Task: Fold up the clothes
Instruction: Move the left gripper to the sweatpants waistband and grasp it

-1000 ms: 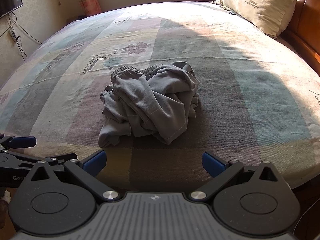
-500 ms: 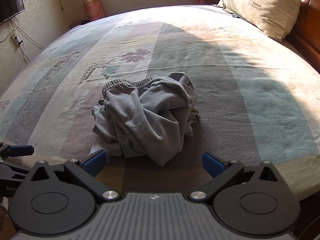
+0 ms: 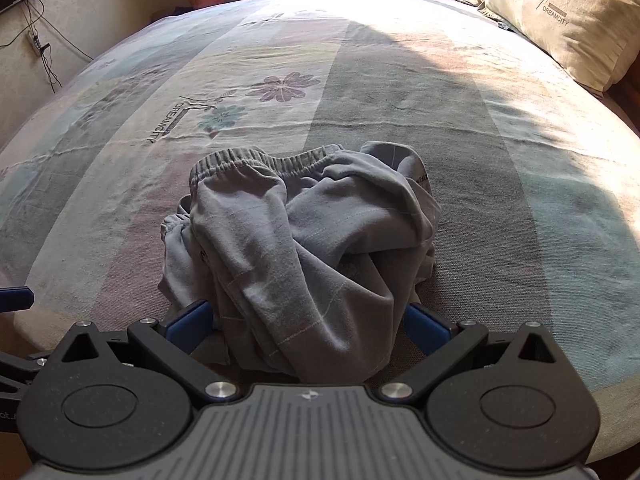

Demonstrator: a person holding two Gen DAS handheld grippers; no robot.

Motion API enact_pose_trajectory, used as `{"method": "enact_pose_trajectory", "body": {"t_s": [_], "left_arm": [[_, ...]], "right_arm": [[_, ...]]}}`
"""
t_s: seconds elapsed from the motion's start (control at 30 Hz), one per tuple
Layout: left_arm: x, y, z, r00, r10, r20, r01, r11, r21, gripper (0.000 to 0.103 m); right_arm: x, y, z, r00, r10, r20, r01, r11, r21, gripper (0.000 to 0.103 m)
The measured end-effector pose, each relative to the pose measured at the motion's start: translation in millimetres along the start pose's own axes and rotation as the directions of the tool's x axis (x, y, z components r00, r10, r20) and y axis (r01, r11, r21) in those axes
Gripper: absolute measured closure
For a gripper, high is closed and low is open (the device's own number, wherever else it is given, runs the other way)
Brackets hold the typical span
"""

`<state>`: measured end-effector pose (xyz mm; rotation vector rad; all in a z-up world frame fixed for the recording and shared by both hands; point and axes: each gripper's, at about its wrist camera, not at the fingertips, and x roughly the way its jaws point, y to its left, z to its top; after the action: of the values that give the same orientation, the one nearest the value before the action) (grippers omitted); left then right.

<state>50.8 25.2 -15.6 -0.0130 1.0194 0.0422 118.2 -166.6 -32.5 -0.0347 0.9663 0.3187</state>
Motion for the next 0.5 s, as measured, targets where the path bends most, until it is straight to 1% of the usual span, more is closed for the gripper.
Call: {"method": "enact_pose_trajectory", "body": {"t_s": [0.13, 0.27, 0.37, 0.5], "left_arm": [[4, -9, 6, 1.0, -0.015, 0.0, 0.015, 1.0, 0.024, 0.001], [6, -23, 15, 0.999, -0.04, 0.011, 0.039, 0.998, 0.051, 0.001], [8, -36, 22, 0.997, -0.072, 0.015, 0.071, 0.995, 0.075, 0.001], [11, -58, 32, 0.992, -0.122, 0.036, 0.118, 0.987, 0.113, 0.001]], "right_arm": [[-1, -24, 0, 0.999, -0.032, 0.021, 0.031, 0.998, 0.055, 0.0], [-8, -58, -5, 0.996, -0.076, 0.037, 0.07, 0.989, 0.13, 0.0], [-11, -78, -12, 0.994, -0.099, 0.035, 0.091, 0.98, 0.179, 0.0], [-11, -93, -22, 0.995, -0.102, 0.023, 0.095, 0.973, 0.211, 0.0]]}}
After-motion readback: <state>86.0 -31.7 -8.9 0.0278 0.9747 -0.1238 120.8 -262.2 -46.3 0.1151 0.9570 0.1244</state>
